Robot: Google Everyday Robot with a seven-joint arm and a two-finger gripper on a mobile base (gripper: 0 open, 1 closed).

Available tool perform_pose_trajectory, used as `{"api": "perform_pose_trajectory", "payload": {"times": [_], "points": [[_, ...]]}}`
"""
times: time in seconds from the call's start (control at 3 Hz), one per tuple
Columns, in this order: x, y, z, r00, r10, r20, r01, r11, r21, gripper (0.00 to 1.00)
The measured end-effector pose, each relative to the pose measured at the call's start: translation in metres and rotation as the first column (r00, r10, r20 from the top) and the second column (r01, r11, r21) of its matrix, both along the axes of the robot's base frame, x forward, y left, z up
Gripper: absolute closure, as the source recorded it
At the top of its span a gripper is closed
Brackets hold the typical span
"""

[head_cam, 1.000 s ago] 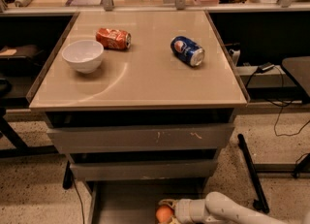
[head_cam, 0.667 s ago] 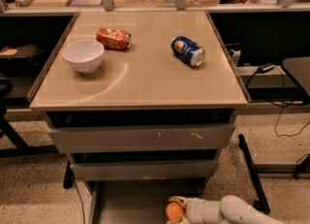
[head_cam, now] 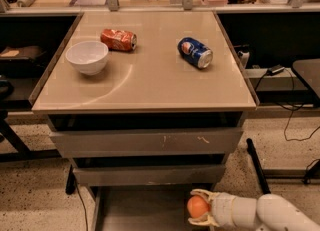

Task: Pick orange from bottom drawer and place on counter

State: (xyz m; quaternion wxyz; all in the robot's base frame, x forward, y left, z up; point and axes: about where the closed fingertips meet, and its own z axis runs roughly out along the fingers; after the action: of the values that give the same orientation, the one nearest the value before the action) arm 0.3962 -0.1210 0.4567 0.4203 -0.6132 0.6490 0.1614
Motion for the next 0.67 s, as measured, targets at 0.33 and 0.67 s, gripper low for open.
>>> {"api": "perform_pose_trajectory", "payload": {"times": [0.33, 0.67], "points": [[0.0157, -0.0339, 0.0771, 0.9978, -0.003, 0.066, 0.004, 1.0, -0.02, 1.0], [0.0157, -0.0339, 0.0771, 0.9978, -0.003, 0.066, 0.004, 1.0, -0.02, 1.0]]}}
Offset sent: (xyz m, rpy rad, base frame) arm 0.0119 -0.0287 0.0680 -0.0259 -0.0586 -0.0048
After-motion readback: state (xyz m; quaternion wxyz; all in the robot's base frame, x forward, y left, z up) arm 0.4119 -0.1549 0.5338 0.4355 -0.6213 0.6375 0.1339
